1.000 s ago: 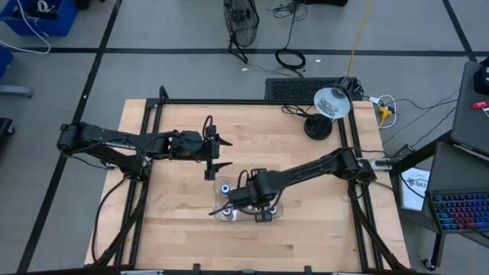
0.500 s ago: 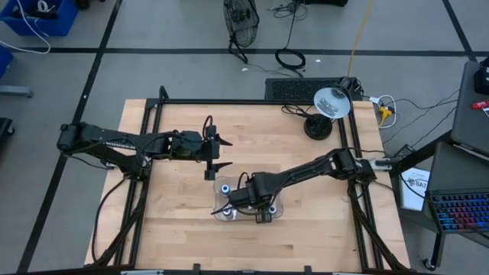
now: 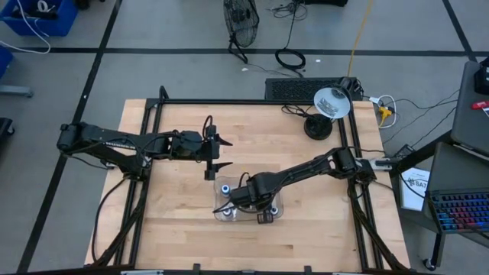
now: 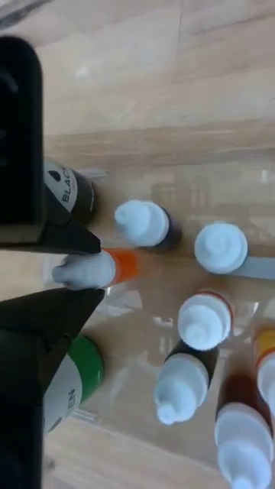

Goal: Pick & Place food coloring
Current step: Put the small orange food coloring bottle into the bin, then return to home position

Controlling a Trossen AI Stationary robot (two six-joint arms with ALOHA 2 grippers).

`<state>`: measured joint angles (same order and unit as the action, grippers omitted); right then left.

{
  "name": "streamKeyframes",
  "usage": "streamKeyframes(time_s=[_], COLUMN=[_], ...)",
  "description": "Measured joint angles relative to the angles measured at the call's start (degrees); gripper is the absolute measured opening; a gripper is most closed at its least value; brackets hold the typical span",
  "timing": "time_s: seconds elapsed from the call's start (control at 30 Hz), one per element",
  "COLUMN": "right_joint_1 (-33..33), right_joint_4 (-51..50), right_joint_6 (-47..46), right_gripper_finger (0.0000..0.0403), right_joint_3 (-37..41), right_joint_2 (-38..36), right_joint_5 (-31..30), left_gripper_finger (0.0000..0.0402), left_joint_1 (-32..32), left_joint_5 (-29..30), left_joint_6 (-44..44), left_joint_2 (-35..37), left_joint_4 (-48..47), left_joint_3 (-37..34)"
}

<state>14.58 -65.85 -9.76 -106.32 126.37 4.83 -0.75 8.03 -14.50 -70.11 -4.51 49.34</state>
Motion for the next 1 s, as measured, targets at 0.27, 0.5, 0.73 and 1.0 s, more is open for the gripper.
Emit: streamKeyframes(time_s=[0.27, 0.5, 0.73, 1.0], right_joint_1=[0.0, -0.5, -1.2, -0.1], right_joint_4=[0.7, 1.1, -0.2, -5.2], right_joint_6=[-1.2, -6.3, -12.5, -13.2], right_gripper_finger=[0.0139, 0.0146, 0.0141, 0.0141], right_joint_3=[0.1, 0.3, 0.2, 0.2], right_joint_2=[0.0, -2.8, -13.9, -34.8], right_joint_5=[-0.1, -0.3, -0.2, 3.9], left_gripper_finger=[0.0296, 0.0296, 0.0296, 0.0296], left_joint_1=[0.0, 0.0, 0.0, -0.2], left_joint_5=[0.0, 0.0, 0.0, 4.3], left_joint_6=[0.0, 0.1, 0.2, 1.8], left_joint_2=[0.0, 0.0, 0.0, 3.5], left_joint_4=[0.0, 0.2, 1.3, -5.2], left_joint_3=[0.0, 0.0, 0.0, 0.0])
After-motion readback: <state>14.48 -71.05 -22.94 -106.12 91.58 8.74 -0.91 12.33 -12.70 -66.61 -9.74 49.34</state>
